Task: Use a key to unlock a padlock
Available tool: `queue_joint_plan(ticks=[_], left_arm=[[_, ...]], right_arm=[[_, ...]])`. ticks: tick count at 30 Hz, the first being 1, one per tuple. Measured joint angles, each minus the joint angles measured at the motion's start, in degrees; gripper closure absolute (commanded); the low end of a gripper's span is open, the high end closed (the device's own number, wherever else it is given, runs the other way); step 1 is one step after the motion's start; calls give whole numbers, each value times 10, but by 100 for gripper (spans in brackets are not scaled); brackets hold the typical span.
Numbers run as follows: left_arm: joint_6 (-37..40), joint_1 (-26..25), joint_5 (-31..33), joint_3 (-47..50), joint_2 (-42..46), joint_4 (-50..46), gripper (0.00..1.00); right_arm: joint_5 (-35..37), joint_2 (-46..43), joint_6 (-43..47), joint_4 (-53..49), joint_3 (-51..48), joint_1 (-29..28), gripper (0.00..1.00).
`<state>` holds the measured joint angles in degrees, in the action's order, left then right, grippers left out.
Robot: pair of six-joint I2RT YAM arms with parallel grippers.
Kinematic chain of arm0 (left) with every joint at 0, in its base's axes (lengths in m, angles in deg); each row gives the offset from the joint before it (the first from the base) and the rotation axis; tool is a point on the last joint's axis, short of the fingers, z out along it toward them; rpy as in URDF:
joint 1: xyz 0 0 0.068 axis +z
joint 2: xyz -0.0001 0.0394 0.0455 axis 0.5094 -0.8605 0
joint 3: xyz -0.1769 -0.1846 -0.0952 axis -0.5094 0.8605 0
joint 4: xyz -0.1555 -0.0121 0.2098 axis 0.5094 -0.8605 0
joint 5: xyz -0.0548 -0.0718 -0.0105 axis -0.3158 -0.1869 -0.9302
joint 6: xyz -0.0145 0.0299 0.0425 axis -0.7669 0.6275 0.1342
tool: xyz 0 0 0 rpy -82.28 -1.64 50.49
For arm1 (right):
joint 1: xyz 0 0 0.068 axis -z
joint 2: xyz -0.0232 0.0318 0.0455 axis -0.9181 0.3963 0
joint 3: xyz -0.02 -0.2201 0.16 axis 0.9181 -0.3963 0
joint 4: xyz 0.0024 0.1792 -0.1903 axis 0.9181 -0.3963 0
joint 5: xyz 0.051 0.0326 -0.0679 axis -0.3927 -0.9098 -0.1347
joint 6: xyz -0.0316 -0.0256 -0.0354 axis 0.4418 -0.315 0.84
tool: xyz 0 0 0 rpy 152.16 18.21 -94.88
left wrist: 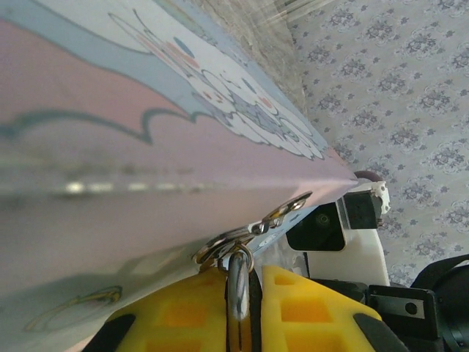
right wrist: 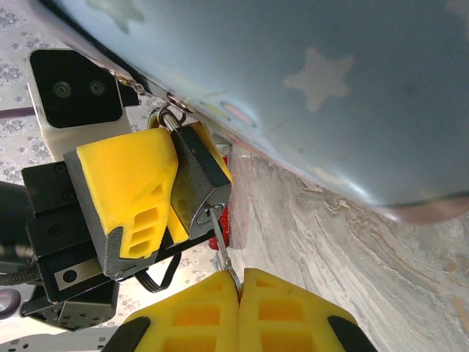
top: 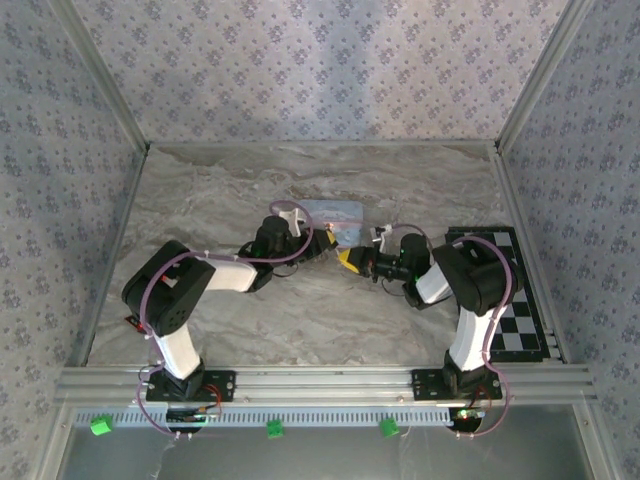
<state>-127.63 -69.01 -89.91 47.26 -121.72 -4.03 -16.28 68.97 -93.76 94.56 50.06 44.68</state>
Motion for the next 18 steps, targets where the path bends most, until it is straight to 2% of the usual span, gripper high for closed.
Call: queue_joint_plan(ticks=[18], left_arm=[[13,-13,-20,1,-19,-12,87]], right_arm=[[14,0,21,-1,-33,-20,100]])
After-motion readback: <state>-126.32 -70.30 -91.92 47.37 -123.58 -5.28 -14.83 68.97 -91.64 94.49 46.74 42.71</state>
